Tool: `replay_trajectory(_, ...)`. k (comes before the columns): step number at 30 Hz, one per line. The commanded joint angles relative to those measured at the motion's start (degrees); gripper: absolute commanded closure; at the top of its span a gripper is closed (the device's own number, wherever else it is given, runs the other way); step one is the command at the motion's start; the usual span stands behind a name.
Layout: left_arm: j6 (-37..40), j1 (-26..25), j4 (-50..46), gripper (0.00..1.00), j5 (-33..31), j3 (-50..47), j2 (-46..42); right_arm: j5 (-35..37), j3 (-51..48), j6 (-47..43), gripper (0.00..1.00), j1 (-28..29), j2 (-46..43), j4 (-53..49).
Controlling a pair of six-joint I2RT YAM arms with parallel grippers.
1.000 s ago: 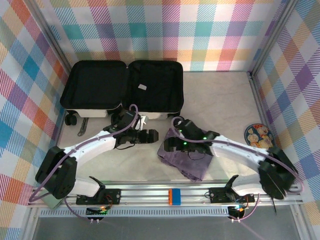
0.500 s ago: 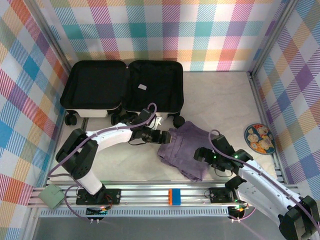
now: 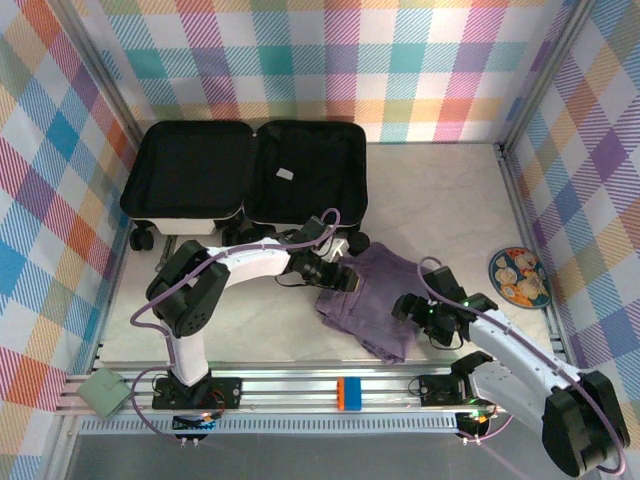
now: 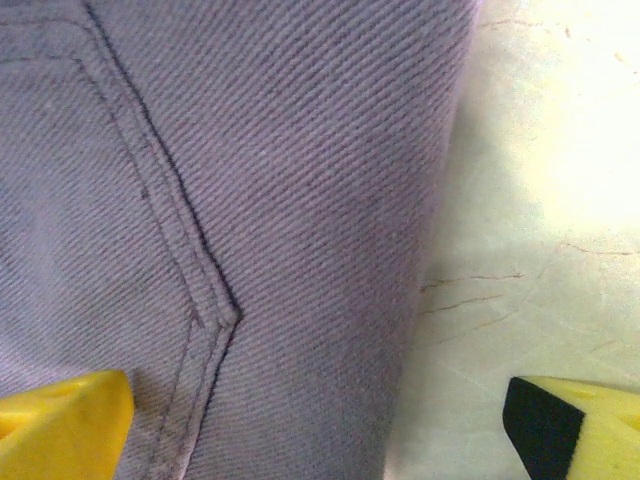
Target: Pack the luggage
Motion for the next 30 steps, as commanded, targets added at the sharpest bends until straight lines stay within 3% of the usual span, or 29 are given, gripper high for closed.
replay_trajectory(1,1.7,-1.35,-2.52,0.19,1.26,2.48,1.66,-2.71,1.17,-3.8,0.05,-0.5,6.0,14.43)
replay_trajectory(7,0.74,-2.24,-1.07,0.19,1.95,3.4,3.37,-4.51,5.54,-6.9,0.16,-1.14,13.23,18.13)
replay_trajectory(20,-1.85,-5.11,1.02,0.27,2.03,-0.16,0.14,-4.76,12.66,-14.7,0.29,-4.94,17.39,17.02)
replay_trajectory(24,-2.73,-5.9,2.42,0.28,1.57,-1.21,-0.74,-6.4,15.24,-17.21,0.37,-6.27,20.3,17.5)
replay_trajectory(30,-4.04,-6.78,3.15,0.3,0.57,-3.73,-3.25,-8.58,22.65,-22.91,0.56,-7.41,24.79,15.24)
